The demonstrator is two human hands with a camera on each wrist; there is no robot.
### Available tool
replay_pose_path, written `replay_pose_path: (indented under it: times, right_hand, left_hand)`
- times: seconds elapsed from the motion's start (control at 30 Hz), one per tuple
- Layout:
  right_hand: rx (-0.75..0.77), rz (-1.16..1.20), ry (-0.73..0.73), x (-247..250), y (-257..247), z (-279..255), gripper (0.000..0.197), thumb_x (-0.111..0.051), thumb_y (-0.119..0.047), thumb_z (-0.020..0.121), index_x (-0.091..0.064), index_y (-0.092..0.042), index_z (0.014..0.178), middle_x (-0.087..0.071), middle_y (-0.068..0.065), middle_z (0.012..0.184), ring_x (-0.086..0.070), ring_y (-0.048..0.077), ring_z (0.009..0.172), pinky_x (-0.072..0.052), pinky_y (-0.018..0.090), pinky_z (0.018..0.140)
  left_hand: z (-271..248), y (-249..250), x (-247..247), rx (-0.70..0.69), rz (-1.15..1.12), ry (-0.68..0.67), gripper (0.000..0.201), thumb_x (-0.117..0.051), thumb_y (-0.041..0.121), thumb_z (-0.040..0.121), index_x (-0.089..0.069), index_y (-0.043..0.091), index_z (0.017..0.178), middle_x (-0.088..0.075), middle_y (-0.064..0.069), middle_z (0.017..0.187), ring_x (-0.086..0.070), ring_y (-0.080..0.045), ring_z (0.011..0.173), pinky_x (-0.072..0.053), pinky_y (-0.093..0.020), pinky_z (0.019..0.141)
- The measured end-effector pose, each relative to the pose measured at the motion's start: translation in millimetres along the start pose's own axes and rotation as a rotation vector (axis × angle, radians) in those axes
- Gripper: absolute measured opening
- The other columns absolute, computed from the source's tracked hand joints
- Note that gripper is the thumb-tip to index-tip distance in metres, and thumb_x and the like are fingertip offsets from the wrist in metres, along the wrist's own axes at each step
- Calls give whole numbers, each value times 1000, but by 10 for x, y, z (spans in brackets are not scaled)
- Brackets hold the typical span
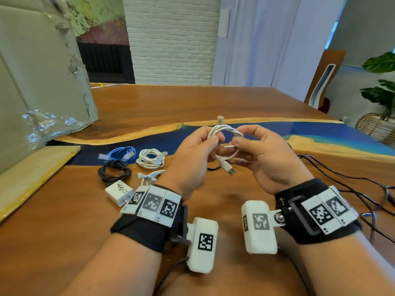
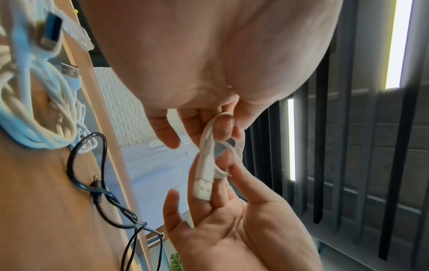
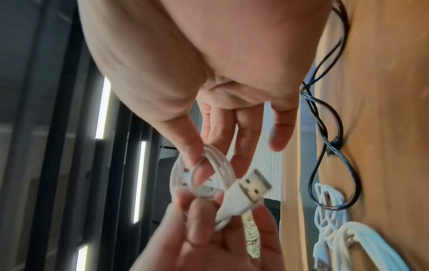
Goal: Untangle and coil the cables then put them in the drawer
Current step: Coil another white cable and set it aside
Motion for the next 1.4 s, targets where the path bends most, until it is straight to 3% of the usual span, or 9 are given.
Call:
replay_pose_path:
  times: [0.17, 0.23, 0.33, 0.47, 0.7, 0.8, 0.97, 1.1, 1.4]
  right_hand:
    - [-11, 148, -163, -180, -20, -45, 25, -60, -1, 96, -59, -10, 120, -69, 7, 87, -64, 21, 76, -50, 31, 68]
    - [78, -73, -116, -129, -75, -41, 33, -66, 5, 92, -59, -10, 121, -71, 3, 74, -65, 17, 69, -53, 28, 64]
    - [191, -312, -31, -47, -178, -50, 43, -76, 2, 86, -63, -17, 122, -71, 16, 73, -68, 23, 71, -56, 32, 66]
    - [211, -337, 42, 44, -217, -47, 38, -82, -5, 83, -68, -17, 116, -76, 15, 91, -71, 26, 77, -59, 32, 65]
    - [181, -339, 82, 72, -188, -50, 23, -79, -12, 89, -69, -16, 109, -74, 11, 67, -66, 22, 59, -56, 32, 57]
    - [192, -272, 88, 97, -216, -47, 24, -78, -6, 88, -72, -15, 110, -72, 8, 68, -65, 10, 59, -48, 18, 53]
    - [23, -20, -17, 77, -89, -21, 23, -71, -5, 91, -71, -10, 113, -66, 10, 73, -43, 13, 49, -31, 22, 40]
    - [9, 23, -75, 30, -149, -63, 29, -76, -12, 75, -63, -9, 100, -67, 12, 71, -45, 12, 42, -31, 20, 36]
    - [99, -72, -11, -2, -174, -76, 26, -80, -19, 73, -62, -4, 84, -72, 23, 79, -67, 22, 58, -49, 24, 43]
  left_hand:
    - [52, 5, 99, -46, 51, 16, 26, -44, 13, 108, -70, 12, 108, -57, -2, 76, -46, -12, 68, -39, -19, 60]
    - [48, -22, 78, -48, 20, 26, 26, -45, 12, 108, -71, 14, 108, -59, -2, 75, -45, -17, 67, -39, -24, 59]
    - [34, -24, 27, -57, -21, 39, 26, -46, 8, 107, -72, 14, 106, -59, -2, 74, -48, -19, 68, -44, -26, 60]
    - [46, -5, 62, -86, -34, 64, 27, -46, 8, 107, -72, 17, 103, -62, 1, 74, -52, -17, 69, -48, -28, 63]
    - [18, 77, 95, -148, 76, 111, 25, -47, 9, 107, -71, 16, 105, -65, 2, 76, -54, -13, 68, -52, -27, 66]
    - [32, 59, 142, -147, 131, 130, 25, -48, 13, 107, -71, 21, 104, -66, 4, 75, -52, -21, 68, -48, -36, 66]
    - [43, 78, 221, -141, 159, 184, 23, -49, 14, 106, -71, 21, 102, -69, 5, 74, -55, -17, 68, -50, -40, 67]
    - [41, 64, 324, -112, 58, 259, 23, -50, 12, 106, -71, 17, 102, -71, 4, 78, -60, -10, 72, -52, -27, 70]
    - [33, -13, 173, 5, -352, 205, 20, -47, 9, 107, -67, 8, 105, -77, -5, 89, -66, -14, 73, -59, -28, 76]
Point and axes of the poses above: each hand's wrist, its own z-axis towards the middle knuckle, its own x-axis out of the back of the hand, y = z × x, the point moved 9 cm from there along z, towards the middle knuckle
